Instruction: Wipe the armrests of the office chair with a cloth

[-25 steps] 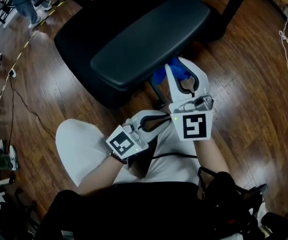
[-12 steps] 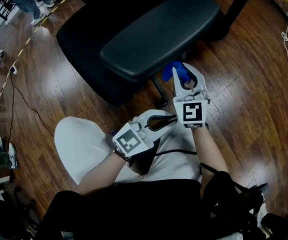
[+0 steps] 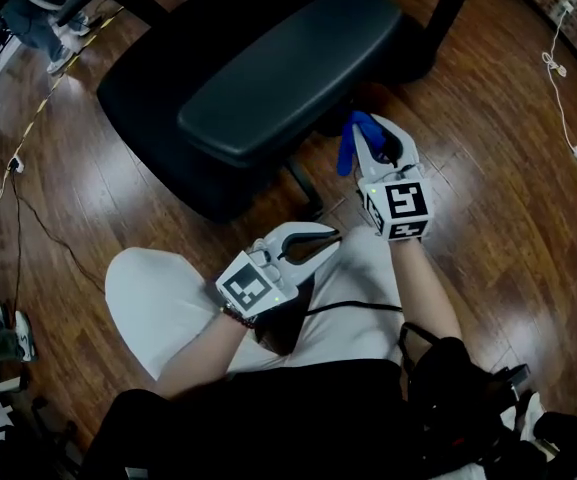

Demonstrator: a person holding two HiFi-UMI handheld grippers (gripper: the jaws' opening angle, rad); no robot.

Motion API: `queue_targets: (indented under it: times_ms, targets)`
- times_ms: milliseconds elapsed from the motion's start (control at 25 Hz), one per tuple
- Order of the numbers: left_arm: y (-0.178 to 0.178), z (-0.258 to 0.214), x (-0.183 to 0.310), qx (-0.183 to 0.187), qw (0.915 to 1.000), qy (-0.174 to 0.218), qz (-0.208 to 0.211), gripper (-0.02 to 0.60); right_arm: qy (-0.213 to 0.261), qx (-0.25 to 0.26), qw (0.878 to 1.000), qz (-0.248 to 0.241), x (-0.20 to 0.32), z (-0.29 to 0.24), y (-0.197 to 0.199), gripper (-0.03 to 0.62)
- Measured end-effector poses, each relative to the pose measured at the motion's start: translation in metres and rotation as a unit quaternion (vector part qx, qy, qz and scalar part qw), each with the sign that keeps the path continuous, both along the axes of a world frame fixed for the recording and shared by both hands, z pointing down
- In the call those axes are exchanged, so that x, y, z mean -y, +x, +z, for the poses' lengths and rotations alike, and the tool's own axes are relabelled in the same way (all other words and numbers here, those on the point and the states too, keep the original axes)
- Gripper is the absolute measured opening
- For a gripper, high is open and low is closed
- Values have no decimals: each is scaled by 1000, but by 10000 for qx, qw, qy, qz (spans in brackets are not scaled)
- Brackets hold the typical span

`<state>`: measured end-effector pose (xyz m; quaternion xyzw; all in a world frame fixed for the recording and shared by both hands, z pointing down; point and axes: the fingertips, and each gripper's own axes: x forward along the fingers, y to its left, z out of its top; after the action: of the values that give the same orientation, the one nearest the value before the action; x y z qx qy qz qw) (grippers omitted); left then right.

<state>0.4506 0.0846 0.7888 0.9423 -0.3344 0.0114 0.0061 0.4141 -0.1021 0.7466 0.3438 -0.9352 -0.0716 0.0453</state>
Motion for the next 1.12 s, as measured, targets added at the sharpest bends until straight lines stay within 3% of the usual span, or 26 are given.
queue_targets:
  times_ms: [280, 440, 600, 880, 1000, 1120]
  targets:
    - [5, -3, 0, -28, 10000, -1, 70, 32, 1007, 871, 9886, -704, -21, -144, -13, 67]
    - [6, -2, 3, -86, 9999, -84, 63, 31, 1127, 1174, 9834, -807, -39, -185, -13, 66]
    - [4, 1, 6, -161, 9996, -217, -15, 31, 661, 961, 9896, -838, -22, -130, -12, 64]
    - [2, 1, 10, -291, 9990, -327, -96, 31, -532, 59, 9974, -477, 5, 14, -6, 61]
    - [3, 0, 9, -242, 9994, -257, -72, 31, -583, -256, 9970, -434, 3, 42, -8, 61]
    - [6, -2, 7, -239, 9995, -217, -40, 31, -539, -292, 9974, -366, -1, 36, -9, 63]
